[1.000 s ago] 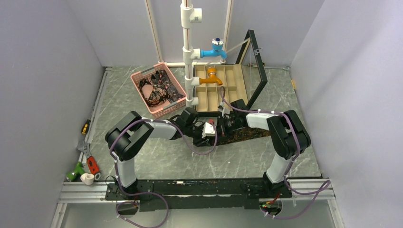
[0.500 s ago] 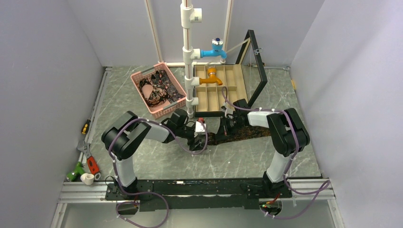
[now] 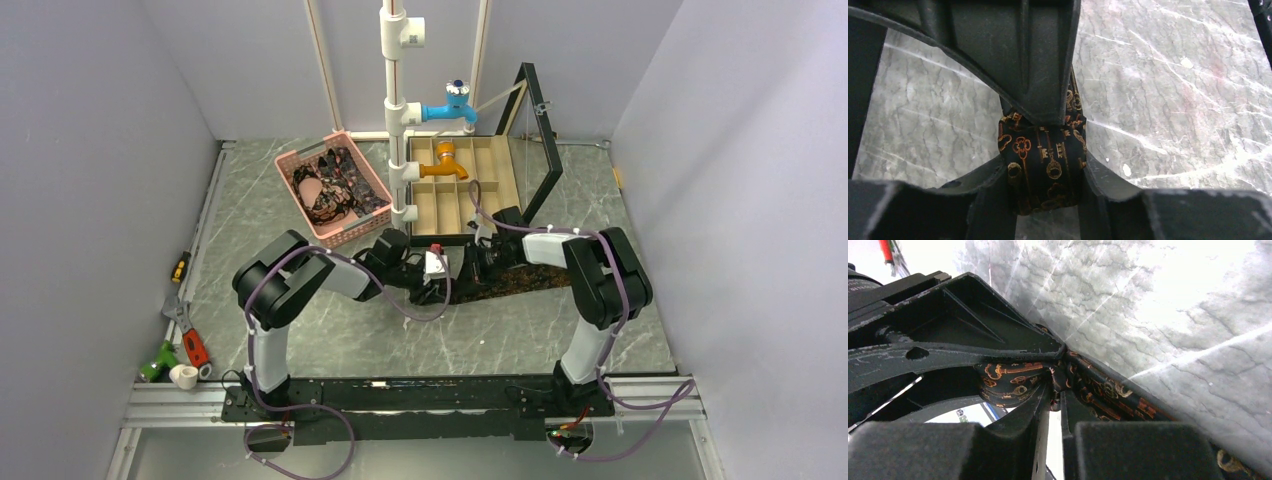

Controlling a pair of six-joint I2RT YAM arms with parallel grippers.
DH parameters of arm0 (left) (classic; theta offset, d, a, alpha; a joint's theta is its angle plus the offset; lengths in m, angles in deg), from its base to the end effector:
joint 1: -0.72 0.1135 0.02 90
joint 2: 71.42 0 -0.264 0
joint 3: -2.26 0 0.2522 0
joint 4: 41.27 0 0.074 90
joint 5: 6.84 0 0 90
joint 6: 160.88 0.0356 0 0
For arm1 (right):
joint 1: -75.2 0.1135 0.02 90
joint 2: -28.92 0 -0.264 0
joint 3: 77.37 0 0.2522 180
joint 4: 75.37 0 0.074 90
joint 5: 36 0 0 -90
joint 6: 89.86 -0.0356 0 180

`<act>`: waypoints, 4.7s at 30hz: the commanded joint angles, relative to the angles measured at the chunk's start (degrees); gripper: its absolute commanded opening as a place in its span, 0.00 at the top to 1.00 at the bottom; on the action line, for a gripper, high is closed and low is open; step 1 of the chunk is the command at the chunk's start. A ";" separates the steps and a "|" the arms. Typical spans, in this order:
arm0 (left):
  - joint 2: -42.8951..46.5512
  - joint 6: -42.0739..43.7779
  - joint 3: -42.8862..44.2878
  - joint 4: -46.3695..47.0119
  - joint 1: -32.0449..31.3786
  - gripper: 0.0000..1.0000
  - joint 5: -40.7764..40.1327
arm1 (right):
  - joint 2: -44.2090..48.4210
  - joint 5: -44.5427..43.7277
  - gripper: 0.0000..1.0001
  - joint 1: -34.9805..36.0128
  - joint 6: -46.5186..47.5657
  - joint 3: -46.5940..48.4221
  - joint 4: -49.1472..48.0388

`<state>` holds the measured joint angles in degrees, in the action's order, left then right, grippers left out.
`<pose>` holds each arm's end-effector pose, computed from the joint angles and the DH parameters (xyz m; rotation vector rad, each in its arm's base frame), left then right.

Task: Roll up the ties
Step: Roll the tie at the center of the board.

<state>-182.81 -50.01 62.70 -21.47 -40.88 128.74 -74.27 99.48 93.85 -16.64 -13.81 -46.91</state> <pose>0.2522 -0.2579 0.1123 1.4754 1.4979 -1.0532 0.2869 0.1236 0.1179 -0.2684 2.7510 1.2622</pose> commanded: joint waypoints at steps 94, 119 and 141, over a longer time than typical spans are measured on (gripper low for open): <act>6.55 8.66 0.69 -29.17 -2.46 0.47 -15.40 | -3.33 -3.56 1.00 0.51 3.06 4.76 5.29; 0.19 -8.96 -3.33 15.51 -0.56 0.17 -1.48 | -2.20 -16.74 1.00 1.46 7.11 2.95 7.48; 1.49 4.86 0.19 -19.54 -2.79 0.80 -13.10 | 12.41 -1.72 0.58 1.24 5.92 1.83 10.28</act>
<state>-179.49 -49.18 62.37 -26.06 -43.61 120.26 -66.58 92.66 95.29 -10.69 -10.69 -36.72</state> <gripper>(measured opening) 0.408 0.321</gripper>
